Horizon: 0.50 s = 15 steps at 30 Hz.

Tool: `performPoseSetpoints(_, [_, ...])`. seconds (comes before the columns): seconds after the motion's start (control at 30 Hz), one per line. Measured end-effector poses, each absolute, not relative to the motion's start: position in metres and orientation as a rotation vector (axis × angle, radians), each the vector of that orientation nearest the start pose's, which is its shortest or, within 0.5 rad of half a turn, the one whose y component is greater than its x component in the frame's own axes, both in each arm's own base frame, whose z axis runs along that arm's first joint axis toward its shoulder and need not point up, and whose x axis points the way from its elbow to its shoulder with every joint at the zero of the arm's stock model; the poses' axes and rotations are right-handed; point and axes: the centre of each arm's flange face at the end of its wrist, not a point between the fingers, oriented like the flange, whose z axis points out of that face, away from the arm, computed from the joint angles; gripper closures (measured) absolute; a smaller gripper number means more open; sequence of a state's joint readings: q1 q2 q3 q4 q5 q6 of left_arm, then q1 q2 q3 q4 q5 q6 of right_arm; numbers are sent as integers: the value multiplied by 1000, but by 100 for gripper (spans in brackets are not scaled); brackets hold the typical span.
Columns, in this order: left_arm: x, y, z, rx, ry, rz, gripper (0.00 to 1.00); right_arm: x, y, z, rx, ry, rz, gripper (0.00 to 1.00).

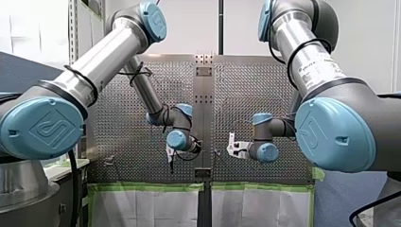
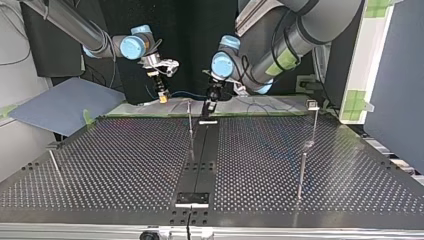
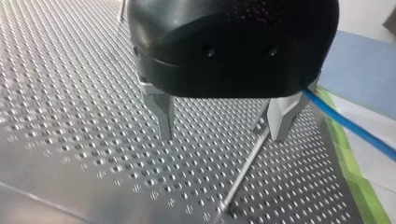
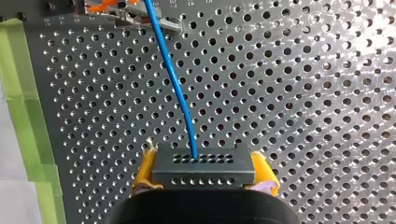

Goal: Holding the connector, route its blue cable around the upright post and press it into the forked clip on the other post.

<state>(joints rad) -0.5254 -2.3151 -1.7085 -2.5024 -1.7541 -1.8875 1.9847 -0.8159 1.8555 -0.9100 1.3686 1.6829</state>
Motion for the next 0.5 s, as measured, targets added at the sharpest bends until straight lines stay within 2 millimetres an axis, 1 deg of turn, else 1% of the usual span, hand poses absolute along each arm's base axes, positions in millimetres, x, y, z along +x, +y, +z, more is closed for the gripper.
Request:
performPoseSetpoints(0.2, [453,-422,54,69,1805,-420,0,369,-465,22,1739,-1055,1643,100])
performPoseSetpoints(0.33, [450,-424,53,76,1803,-379,0,368,-466,22,1737,-1058,1641,100])
performPoseSetpoints(0.5, [449,-420,53,73,1805,-321,0,365,-468,22,1735,-1062,1637,100])
